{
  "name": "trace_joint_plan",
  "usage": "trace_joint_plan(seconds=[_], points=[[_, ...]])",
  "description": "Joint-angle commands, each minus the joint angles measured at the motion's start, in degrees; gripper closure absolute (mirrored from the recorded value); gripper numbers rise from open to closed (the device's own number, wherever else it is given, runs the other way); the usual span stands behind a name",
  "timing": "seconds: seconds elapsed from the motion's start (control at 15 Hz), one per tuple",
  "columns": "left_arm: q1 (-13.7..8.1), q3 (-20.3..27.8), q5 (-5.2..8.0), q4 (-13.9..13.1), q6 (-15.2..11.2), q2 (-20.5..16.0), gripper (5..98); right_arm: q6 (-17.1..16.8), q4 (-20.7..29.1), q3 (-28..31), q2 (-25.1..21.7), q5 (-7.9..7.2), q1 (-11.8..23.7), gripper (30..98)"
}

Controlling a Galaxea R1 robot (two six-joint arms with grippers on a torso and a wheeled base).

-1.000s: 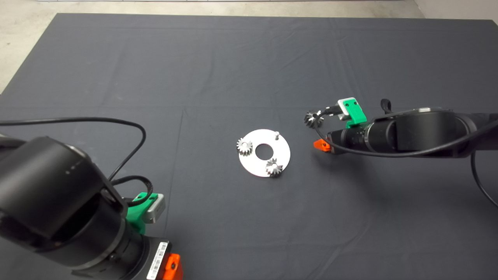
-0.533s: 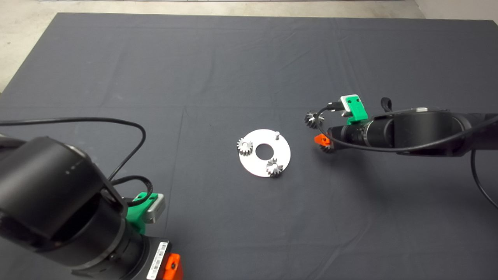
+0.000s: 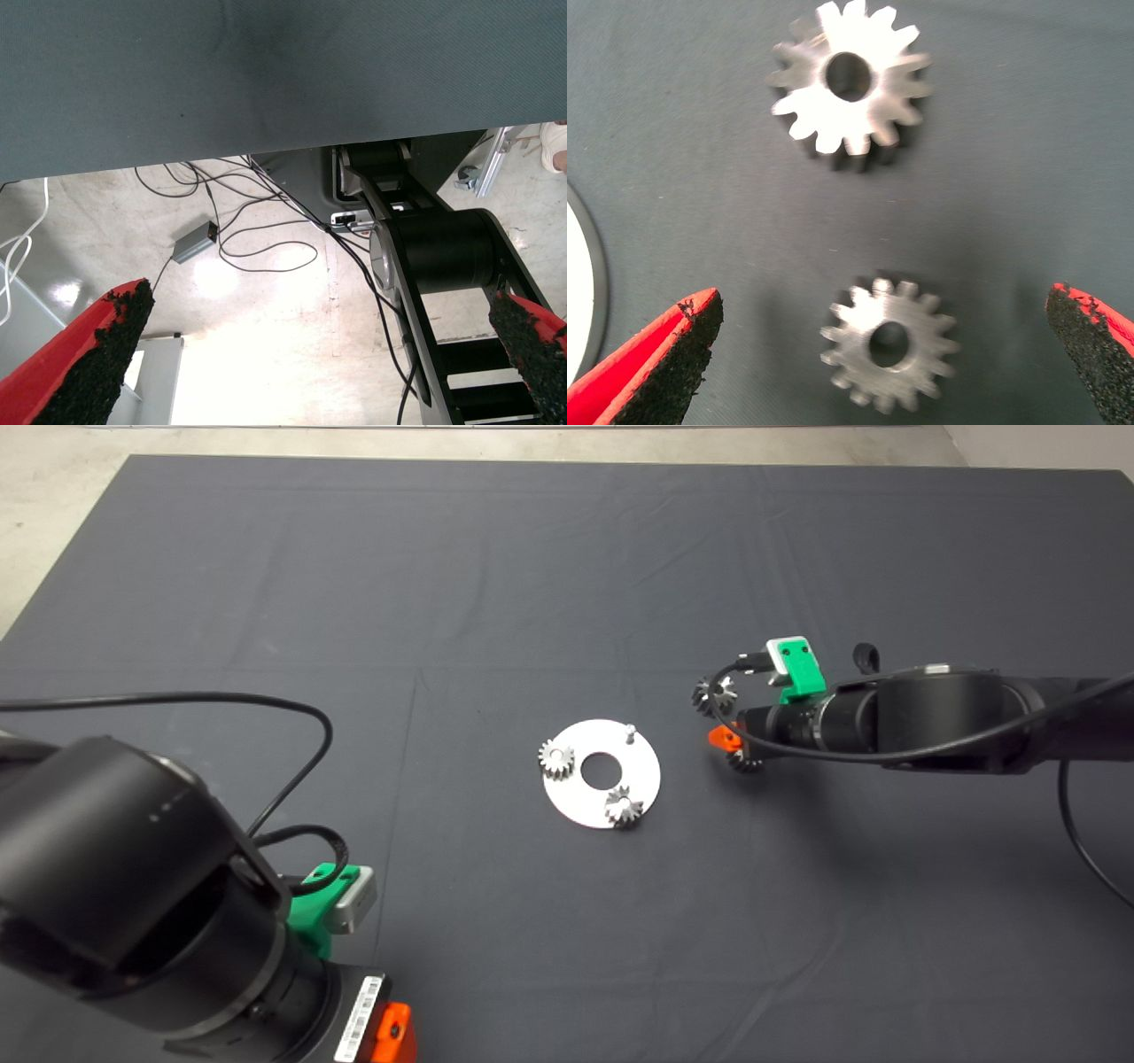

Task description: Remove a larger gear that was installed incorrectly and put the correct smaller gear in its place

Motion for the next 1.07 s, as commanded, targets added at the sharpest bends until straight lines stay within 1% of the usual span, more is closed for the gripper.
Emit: trace_joint_plan(seconds=[0.0,0.67,1.0], points=[[-0.6,1.0,0.26,-1.0,-0.6,-0.3,6.0,0.1,-1.5,-1.1,0.6,0.22,0.4,31.7],[-0.6,0.9,0.35,-1.0,-0.6,-0.3,6.0,0.1,-1.6,-1.1,0.1,0.13,0.0,31.7],[-0.6,0.8,0.26,-0.9,-0.6,-0.7,6.0,0.2,-1.6,-1.0,0.1,0.13,-0.7,31.7]])
